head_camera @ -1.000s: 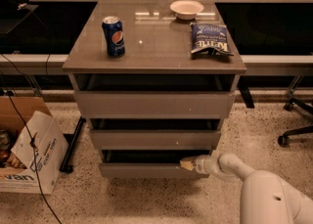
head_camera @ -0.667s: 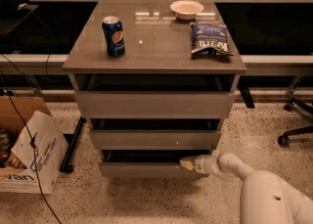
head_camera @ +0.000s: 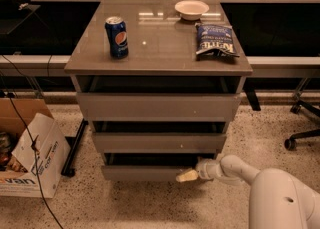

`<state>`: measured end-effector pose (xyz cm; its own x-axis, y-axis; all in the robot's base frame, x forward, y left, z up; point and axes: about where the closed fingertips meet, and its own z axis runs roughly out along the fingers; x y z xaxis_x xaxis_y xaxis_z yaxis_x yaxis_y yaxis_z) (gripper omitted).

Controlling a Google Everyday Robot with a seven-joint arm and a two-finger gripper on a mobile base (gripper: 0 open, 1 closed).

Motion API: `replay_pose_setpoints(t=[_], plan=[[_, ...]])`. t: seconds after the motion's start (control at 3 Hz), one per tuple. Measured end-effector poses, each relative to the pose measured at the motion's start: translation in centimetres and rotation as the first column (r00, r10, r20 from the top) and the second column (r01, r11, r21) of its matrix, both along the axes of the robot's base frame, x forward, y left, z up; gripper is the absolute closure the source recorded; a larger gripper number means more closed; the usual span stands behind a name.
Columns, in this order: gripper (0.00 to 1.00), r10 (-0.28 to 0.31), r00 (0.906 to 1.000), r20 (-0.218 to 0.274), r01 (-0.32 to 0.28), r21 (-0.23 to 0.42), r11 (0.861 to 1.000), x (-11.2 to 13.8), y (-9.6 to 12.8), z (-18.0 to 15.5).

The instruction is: Open bottom drawer

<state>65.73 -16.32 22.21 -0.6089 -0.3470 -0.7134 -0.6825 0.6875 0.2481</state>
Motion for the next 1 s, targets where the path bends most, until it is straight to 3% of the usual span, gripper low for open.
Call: replay_pose_setpoints(t=[0.33, 0.67, 1.0], plan=[[0.0, 0.046, 0.9989, -0.001, -0.046, -0.044, 0.998, -0.6, 0.3, -0.3], [0.16, 0.107, 0.994, -0.024, -0.109, -0.154, 0.982, -1.0, 0.7, -1.5], [0.39, 0.196, 0.9775, -0.079, -0.211, -0.32, 0.924, -1.6, 1.0, -3.2]])
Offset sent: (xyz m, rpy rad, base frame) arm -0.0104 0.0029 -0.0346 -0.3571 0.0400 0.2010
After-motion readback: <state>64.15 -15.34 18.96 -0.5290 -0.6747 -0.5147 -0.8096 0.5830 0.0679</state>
